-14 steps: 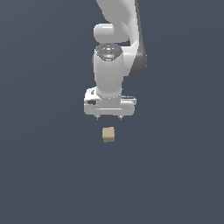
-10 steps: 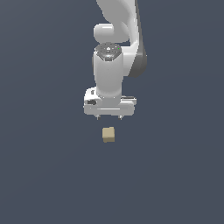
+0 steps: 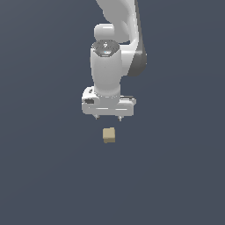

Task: Pick up the object and move it to a goal position.

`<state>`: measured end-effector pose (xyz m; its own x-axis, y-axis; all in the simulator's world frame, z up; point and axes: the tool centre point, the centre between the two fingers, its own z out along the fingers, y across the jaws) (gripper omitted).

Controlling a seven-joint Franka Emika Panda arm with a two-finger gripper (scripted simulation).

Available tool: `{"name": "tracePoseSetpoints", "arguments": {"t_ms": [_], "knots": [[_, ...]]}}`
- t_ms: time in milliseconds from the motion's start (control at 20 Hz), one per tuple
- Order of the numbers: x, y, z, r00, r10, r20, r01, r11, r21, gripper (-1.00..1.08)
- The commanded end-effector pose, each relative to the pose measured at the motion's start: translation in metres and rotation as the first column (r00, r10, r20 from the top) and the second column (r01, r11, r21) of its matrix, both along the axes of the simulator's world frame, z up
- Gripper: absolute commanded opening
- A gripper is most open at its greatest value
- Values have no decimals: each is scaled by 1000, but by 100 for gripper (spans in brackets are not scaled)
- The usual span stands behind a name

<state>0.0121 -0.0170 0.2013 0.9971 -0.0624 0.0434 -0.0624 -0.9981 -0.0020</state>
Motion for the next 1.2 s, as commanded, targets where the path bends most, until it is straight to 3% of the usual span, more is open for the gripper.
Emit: {"name": "tracePoseSetpoints", "arguments": {"t_ms": [0,750,1150], "knots": [[0,0,-4,1000,4,-2,-4,1000,0,100],[-2,-2,-98,995,89,-39,-89,996,-1,100],[-4,-2,-111,994,99,-44,-99,995,1,100]]}}
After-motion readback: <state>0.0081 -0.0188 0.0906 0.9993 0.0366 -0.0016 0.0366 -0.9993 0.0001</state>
